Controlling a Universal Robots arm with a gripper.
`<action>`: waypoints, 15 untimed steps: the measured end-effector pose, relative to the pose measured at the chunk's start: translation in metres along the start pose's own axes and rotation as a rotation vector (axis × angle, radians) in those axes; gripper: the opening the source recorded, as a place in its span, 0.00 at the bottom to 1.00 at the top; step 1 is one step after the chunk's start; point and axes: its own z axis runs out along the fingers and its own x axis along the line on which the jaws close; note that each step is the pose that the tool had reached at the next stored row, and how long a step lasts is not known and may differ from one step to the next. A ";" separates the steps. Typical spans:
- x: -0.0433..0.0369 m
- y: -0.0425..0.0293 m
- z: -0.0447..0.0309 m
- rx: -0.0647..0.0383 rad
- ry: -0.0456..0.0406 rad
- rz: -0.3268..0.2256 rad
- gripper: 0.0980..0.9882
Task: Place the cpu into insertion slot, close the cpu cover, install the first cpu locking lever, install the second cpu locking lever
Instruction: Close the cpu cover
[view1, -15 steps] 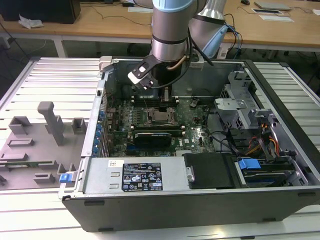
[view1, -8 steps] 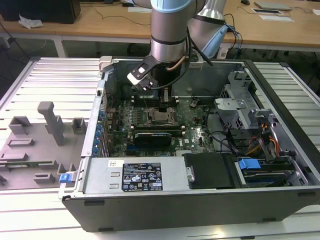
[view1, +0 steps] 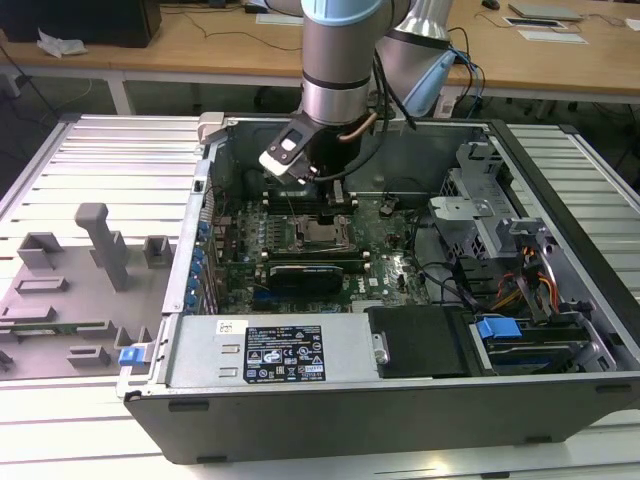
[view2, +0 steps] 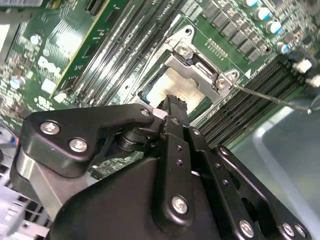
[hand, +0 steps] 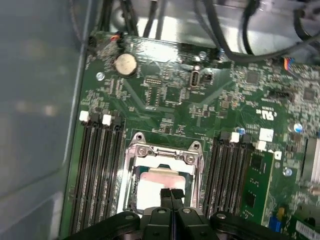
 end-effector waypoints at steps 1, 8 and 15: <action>0.0000 0.0000 0.0000 0.000 -0.0007 -0.017 0.01; 0.0000 0.0000 0.0004 0.001 -0.0099 -0.232 0.01; 0.0000 0.0000 0.0008 0.001 -0.0189 -0.451 0.01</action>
